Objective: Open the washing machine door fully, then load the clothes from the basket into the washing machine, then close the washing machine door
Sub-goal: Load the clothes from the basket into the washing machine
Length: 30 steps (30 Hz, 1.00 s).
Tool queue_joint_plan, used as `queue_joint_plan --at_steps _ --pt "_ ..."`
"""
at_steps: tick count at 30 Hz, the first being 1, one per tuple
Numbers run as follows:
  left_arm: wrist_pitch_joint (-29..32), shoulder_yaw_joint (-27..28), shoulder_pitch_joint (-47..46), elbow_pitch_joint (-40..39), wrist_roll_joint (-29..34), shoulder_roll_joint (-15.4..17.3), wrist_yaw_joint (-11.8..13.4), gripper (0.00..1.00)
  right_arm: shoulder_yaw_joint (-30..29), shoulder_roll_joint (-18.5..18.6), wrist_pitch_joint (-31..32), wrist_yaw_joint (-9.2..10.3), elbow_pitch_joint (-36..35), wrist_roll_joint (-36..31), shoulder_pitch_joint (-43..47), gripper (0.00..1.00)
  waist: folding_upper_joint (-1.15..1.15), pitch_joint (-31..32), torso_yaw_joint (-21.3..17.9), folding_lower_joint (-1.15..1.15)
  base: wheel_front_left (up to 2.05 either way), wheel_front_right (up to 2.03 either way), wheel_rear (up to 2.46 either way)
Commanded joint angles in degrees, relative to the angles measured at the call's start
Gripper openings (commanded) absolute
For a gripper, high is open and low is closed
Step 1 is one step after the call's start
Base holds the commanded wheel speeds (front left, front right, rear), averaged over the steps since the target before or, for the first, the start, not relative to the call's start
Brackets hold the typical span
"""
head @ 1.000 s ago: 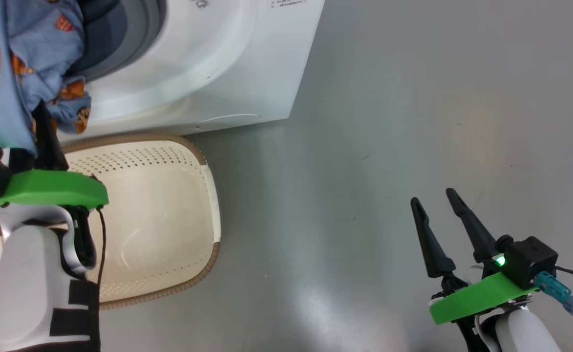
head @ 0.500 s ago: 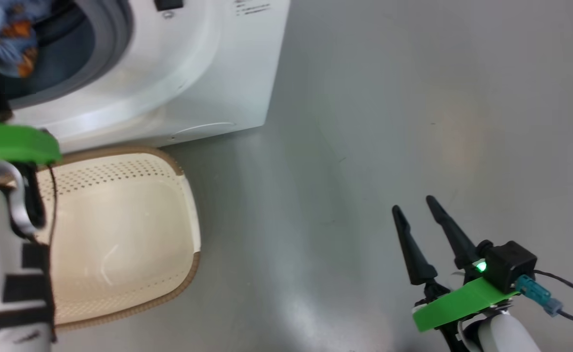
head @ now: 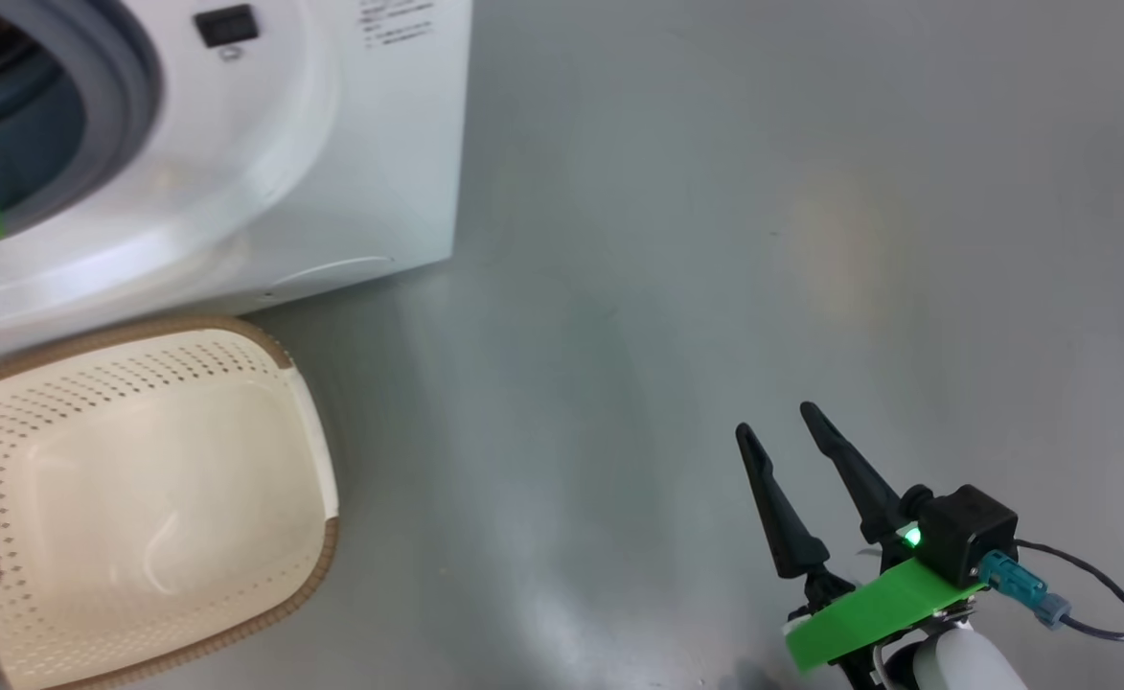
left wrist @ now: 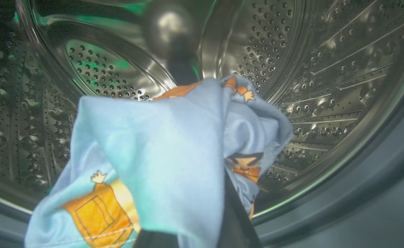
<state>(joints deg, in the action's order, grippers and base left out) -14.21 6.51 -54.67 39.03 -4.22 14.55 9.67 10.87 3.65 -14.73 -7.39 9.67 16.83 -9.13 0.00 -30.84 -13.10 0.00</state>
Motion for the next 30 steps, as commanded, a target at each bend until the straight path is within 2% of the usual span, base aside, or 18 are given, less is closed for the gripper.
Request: queue_joint_plan --at_steps 1,7,19,26,27,28,29,30 --pt "-0.6 0.8 -1.6 -0.5 0.5 3.3 -0.3 0.00 1.7 0.0 -0.3 -0.10 -0.9 0.2 2.0 1.00 0.00 -0.8 -0.8 0.00 0.00 0.00 0.00" --pt "-0.7 1.2 -8.4 6.5 -0.5 6.0 -2.2 0.00 2.7 0.2 -0.3 -0.10 -1.1 0.2 2.3 1.00 0.00 -3.1 -2.4 0.00 0.00 0.00 0.00" --pt "-0.8 -1.0 -20.6 9.1 1.4 11.7 -4.9 0.00 3.0 1.1 -0.3 -0.10 -3.0 -0.3 2.5 1.00 0.00 -10.0 -4.2 0.00 0.00 0.00 0.00" --pt "-0.8 -1.9 -24.2 14.2 2.3 13.8 -4.1 0.00 3.7 0.7 -0.3 -0.10 -3.2 0.1 3.8 1.00 0.00 -11.7 -5.0 0.00 0.00 0.00 0.00" --pt "-0.8 -1.6 -24.6 14.9 1.7 13.7 -4.3 0.20 3.6 0.7 -0.3 -0.10 -3.1 0.1 4.0 1.00 0.00 -11.7 -5.0 0.00 0.00 0.00 0.00" --pt "-0.8 -1.7 -24.6 15.8 1.6 13.7 -4.6 0.29 3.4 0.6 -0.3 -0.10 -3.1 0.1 4.4 1.00 0.00 -11.7 -5.0 0.00 0.00 0.00 0.00" --pt "-0.8 -2.3 -24.7 16.9 2.0 13.7 -4.9 0.45 3.4 0.6 -0.3 -0.10 -3.0 0.1 4.6 1.00 0.00 -11.6 -4.8 0.00 0.00 0.00 0.00" --pt "-0.7 -2.5 -24.9 18.0 1.9 13.5 -5.0 0.81 3.4 0.5 -0.3 -0.10 -2.9 0.1 4.8 1.00 0.00 -11.5 -4.7 0.00 0.00 0.00 0.00"
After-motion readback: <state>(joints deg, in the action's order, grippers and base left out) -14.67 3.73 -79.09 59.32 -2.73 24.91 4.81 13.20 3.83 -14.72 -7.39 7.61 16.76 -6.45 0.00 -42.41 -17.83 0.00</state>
